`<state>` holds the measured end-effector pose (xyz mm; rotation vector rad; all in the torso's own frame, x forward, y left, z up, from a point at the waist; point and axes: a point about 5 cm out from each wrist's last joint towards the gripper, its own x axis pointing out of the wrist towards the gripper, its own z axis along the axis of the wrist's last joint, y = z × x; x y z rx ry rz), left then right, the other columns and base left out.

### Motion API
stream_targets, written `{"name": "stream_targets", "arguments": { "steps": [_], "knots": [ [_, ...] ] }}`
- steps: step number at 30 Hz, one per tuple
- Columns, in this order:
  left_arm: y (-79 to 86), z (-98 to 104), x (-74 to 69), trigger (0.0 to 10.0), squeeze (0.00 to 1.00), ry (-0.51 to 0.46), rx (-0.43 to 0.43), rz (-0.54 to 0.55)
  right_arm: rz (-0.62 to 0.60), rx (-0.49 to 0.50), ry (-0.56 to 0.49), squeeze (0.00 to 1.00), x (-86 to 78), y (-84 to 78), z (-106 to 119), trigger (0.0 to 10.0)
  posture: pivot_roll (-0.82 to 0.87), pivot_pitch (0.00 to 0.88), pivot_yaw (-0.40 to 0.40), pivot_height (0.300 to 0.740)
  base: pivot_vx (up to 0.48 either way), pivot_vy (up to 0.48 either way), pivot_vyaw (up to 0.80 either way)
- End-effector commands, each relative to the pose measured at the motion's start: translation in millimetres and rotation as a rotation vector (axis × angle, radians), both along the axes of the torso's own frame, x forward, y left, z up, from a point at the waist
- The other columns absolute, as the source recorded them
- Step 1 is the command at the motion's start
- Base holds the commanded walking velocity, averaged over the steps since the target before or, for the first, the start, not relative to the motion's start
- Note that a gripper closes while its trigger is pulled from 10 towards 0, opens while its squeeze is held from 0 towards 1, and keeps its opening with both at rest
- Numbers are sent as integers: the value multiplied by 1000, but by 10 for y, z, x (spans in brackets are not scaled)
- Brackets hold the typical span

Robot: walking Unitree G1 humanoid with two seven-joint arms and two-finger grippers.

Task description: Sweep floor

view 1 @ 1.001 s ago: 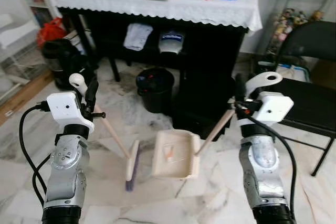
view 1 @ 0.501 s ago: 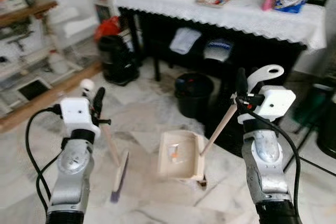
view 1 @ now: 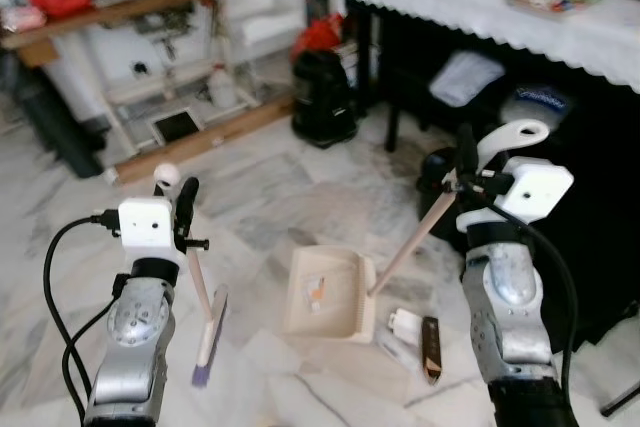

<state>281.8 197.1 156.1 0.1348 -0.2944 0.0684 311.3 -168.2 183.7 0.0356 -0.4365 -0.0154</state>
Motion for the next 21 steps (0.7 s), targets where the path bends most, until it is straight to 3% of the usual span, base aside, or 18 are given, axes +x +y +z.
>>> {"name": "stream_targets", "arguments": {
  "steps": [1,15,21],
  "knots": [
    [18,91,-33,10000,0,-38,25,9,25,1,-67,0,3,75,172,10000,8,69,32,740,0,0,794],
    [28,63,-111,10000,0,-28,22,14,20,-3,-69,0,-5,51,196,10000,-6,79,38,740,0,0,794],
    [12,90,-75,10000,0,-38,17,16,23,5,-73,0,4,67,202,10000,-5,56,41,740,0,0,794]
  ]
}}
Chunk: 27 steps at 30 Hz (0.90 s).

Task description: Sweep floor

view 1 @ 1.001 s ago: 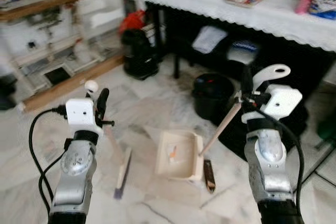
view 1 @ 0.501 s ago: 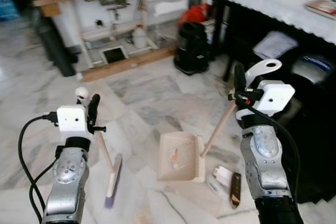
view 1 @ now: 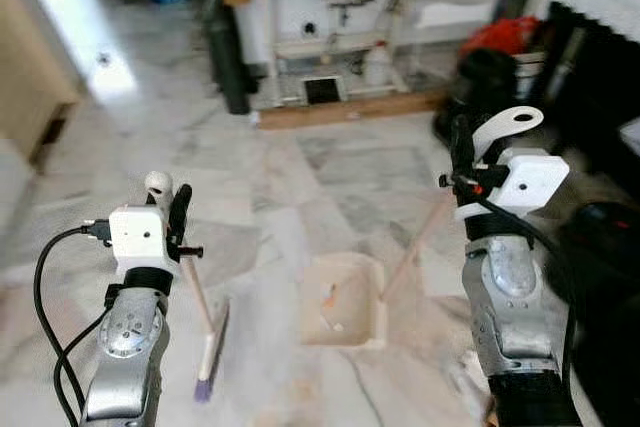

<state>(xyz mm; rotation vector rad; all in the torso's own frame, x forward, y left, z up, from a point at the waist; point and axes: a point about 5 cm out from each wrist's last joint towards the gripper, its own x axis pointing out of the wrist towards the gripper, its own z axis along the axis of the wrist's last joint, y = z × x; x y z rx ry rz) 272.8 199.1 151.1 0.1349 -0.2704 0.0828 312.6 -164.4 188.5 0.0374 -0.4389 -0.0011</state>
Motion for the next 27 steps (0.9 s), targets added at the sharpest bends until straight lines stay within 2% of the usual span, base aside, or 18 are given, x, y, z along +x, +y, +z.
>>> {"name": "stream_targets", "arguments": {
  "steps": [1,12,20,23,27],
  "knots": [
    [-8,140,15,10000,0,-60,21,0,8,7,-70,0,-9,29,154,10000,-5,56,41,740,0,0,794],
    [-7,157,-7,10000,0,-68,18,6,28,18,-63,0,-10,87,137,10000,2,26,38,740,0,0,794],
    [0,129,-25,10000,0,-59,-33,21,28,13,-68,0,0,83,155,10000,-2,17,37,740,0,0,794],
    [40,121,-32,10000,0,-56,-63,44,19,14,-70,0,6,64,162,10000,-3,16,37,740,0,0,794],
    [117,117,-53,10000,0,-52,-41,60,19,17,-72,0,10,53,174,10000,0,14,34,740,0,0,794]
  ]
}}
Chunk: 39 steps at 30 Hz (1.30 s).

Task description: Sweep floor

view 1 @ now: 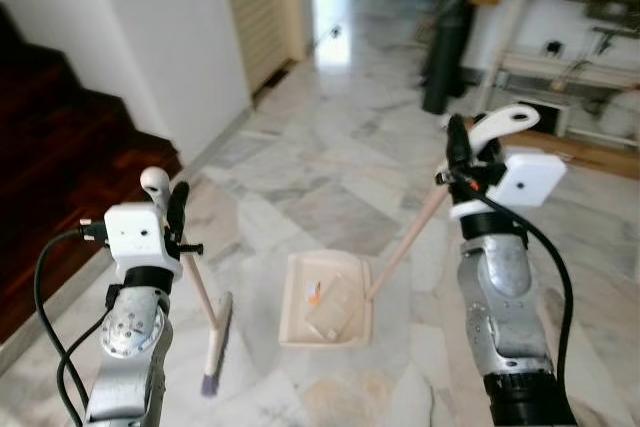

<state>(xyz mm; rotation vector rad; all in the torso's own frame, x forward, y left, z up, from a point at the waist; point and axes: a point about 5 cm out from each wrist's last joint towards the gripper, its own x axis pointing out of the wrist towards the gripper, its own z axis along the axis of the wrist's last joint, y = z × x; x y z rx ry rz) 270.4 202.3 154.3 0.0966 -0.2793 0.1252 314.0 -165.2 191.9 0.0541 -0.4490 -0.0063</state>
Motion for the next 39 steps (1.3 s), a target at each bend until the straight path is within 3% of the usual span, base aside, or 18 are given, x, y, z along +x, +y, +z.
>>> {"name": "stream_targets", "arguments": {
  "steps": [1,10,13,19,35,39],
  "knots": [
    [98,79,-40,10000,0,-35,5,28,21,-1,-62,0,-3,61,142,10000,0,14,34,740,0,0,794],
    [18,39,-31,10000,0,-23,-22,13,7,-6,-69,0,28,11,179,10000,-1,24,28,740,0,0,794],
    [60,19,-39,10000,0,-25,-101,39,0,-10,-65,0,32,-22,182,10000,-2,26,24,740,0,0,794],
    [67,31,-53,10000,0,-28,-48,18,0,-13,-61,0,39,-29,183,10000,3,30,21,740,0,0,794],
    [92,-2,-83,10000,0,-15,-75,51,16,-5,-48,0,31,-20,164,10000,3,40,20,740,0,0,794],
    [103,-6,-94,10000,0,-14,-94,61,48,42,-45,0,48,6,164,10000,2,48,23,740,0,0,364]
  ]
}}
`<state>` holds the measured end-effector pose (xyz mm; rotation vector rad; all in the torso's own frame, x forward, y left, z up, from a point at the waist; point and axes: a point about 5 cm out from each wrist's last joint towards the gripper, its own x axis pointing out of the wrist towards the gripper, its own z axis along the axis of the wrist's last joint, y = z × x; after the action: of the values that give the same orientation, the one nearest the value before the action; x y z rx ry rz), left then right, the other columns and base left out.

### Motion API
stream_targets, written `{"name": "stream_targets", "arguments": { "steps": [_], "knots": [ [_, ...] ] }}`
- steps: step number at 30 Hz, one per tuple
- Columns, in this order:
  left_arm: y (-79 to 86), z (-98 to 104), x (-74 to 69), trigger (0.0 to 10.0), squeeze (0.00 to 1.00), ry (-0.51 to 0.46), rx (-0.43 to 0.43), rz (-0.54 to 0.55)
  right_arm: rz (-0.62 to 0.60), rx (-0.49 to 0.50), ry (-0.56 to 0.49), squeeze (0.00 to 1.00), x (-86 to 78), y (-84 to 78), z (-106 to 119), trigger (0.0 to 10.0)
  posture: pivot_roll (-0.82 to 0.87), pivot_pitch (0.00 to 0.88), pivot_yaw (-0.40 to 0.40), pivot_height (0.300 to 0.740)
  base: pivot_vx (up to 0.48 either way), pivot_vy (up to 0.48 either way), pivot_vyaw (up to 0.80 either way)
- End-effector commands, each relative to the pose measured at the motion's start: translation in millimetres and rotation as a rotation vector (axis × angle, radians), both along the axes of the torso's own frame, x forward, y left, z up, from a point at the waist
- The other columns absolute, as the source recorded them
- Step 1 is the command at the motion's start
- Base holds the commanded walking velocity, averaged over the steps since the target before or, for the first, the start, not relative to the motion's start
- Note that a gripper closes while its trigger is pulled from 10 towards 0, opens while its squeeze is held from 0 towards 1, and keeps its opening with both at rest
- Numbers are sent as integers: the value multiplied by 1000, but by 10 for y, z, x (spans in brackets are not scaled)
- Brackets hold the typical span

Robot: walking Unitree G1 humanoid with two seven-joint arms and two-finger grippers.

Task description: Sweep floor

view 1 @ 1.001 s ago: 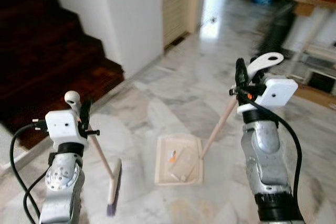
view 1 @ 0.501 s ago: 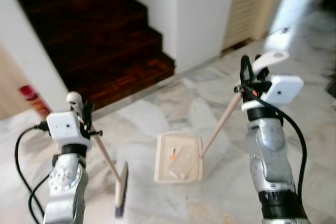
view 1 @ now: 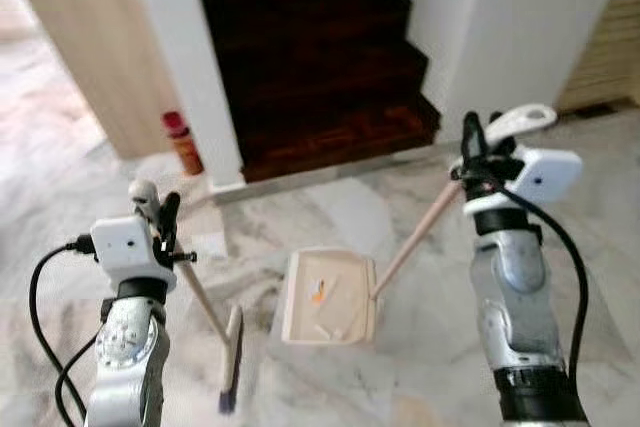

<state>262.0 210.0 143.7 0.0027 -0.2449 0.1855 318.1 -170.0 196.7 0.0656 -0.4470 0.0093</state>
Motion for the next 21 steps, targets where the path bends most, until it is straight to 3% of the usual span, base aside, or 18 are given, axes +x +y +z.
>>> {"name": "stream_targets", "arguments": {
  "steps": [1,8,18,21],
  "knots": [
    [22,99,-14,10000,0,-38,10,13,36,43,-46,0,9,60,116,10000,2,48,23,740,0,0,0],
    [58,104,-27,10000,0,-37,7,27,98,57,-8,0,13,143,62,10000,8,57,24,740,0,320,0],
    [56,127,0,10000,0,-40,8,22,97,34,-1,0,10,151,59,10000,7,65,26,740,0,345,0],
    [58,127,4,10000,0,-39,7,23,98,22,7,0,15,160,52,10000,7,67,27,740,0,349,794]
  ]
}}
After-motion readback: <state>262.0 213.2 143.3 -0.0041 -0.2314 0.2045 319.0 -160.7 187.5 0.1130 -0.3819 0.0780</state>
